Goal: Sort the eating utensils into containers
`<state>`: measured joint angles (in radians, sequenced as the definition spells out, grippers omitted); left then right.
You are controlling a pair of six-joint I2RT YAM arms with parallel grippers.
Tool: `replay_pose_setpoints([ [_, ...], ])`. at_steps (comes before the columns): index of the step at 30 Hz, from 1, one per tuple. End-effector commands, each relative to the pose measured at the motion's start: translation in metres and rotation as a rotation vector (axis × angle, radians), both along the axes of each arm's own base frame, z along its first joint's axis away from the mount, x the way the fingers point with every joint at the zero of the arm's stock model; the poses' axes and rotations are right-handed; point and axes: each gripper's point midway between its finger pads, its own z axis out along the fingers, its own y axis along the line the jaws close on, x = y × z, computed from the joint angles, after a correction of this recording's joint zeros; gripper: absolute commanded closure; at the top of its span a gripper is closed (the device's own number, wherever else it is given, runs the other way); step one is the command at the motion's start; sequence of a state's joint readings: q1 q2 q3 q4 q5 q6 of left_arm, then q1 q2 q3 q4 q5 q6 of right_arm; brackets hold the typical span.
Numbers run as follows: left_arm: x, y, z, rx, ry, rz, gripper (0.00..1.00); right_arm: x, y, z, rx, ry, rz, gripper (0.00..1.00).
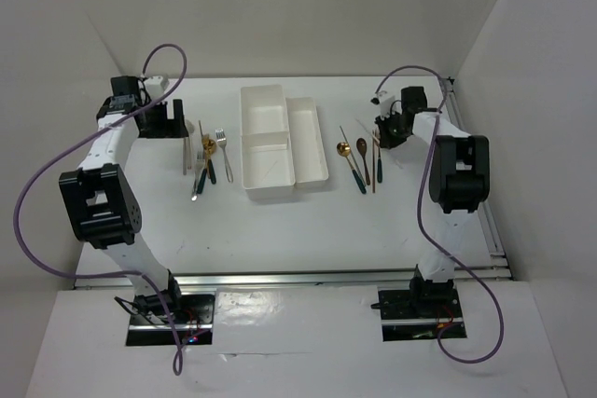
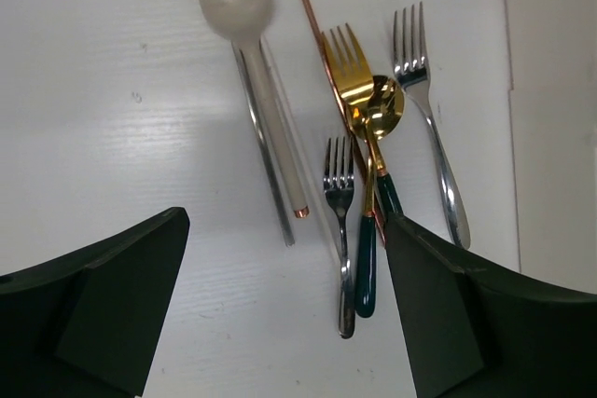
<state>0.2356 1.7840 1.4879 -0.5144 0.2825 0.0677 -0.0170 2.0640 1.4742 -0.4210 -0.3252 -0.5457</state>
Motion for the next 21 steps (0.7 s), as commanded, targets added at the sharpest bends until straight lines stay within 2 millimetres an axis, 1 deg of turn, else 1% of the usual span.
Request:
replay_pose_setpoints([
  [1,-0.003,0.011,0.02,0.029,-0.072,0.098,0.0,0.02,0.021,0.112,0.155,-0.174,-0.141,1.0],
  [2,-0.005,0.013,0.02,0.03,-0.074,0.118,0.0,0.023,0.031,0.121,0.181,-0.179,-0.151,1.0],
  [3,-0.008,0.017,0.021,0.029,-0.067,0.17,0.0,0.023,0.046,0.132,0.231,-0.175,-0.178,1.0],
  [4,-0.01,0.019,0.016,0.027,-0.057,0.205,0.0,0.027,0.057,0.147,0.273,-0.191,-0.18,1.0],
  [5,-0.011,0.022,0.017,0.022,-0.062,0.239,0.0,0.027,0.065,0.152,0.305,-0.182,-0.199,1.0],
  [6,-0.016,0.025,0.01,0.011,-0.042,0.26,0.0,0.024,0.084,0.157,0.375,-0.148,-0.224,1.0],
  [7,-0.018,0.021,0.015,-0.011,-0.054,0.262,0.0,0.024,0.095,0.165,0.41,-0.144,-0.227,1.0],
  [8,-0.019,0.02,0.017,-0.018,-0.063,0.27,0.0,0.023,0.107,0.164,0.433,-0.121,-0.232,1.0],
  [9,-0.019,0.018,0.017,-0.032,-0.063,0.269,0.0,0.017,0.13,0.158,0.449,-0.088,-0.224,1.0],
  [10,-0.021,0.013,0.02,-0.048,-0.063,0.255,0.0,0.015,0.143,0.164,0.496,-0.061,-0.254,1.0],
  [12,-0.022,0.014,0.024,-0.04,-0.055,0.245,0.0,0.008,0.167,0.15,0.523,0.005,-0.265,1.0],
  [13,-0.024,0.014,0.024,-0.029,-0.033,0.231,0.0,0.0,0.189,0.146,0.547,0.049,-0.264,1.0],
  [14,-0.027,0.015,0.022,-0.023,-0.019,0.239,0.0,-0.005,0.199,0.144,0.552,0.075,-0.265,1.0],
  [15,-0.025,0.017,0.026,-0.015,-0.031,0.245,0.0,-0.007,0.206,0.133,0.555,0.108,-0.274,1.0],
  [16,-0.025,0.02,0.026,0.001,-0.03,0.244,0.0,-0.009,0.21,0.127,0.565,0.146,-0.322,1.0],
  [17,-0.029,0.02,0.027,0.008,-0.033,0.251,0.0,-0.011,0.216,0.12,0.568,0.169,-0.332,1.0],
  [18,-0.028,0.023,0.033,0.025,-0.052,0.248,0.0,-0.014,0.218,0.107,0.568,0.215,-0.347,1.0],
  [19,-0.033,0.021,0.037,0.027,-0.062,0.248,0.0,-0.016,0.221,0.102,0.584,0.249,-0.354,1.0],
  [20,-0.035,0.024,0.035,0.04,-0.066,0.261,0.0,-0.016,0.222,0.096,0.582,0.263,-0.365,1.0],
  [21,-0.035,0.025,0.035,0.049,-0.067,0.252,0.0,-0.016,0.222,0.083,0.575,0.29,-0.382,1.0],
])
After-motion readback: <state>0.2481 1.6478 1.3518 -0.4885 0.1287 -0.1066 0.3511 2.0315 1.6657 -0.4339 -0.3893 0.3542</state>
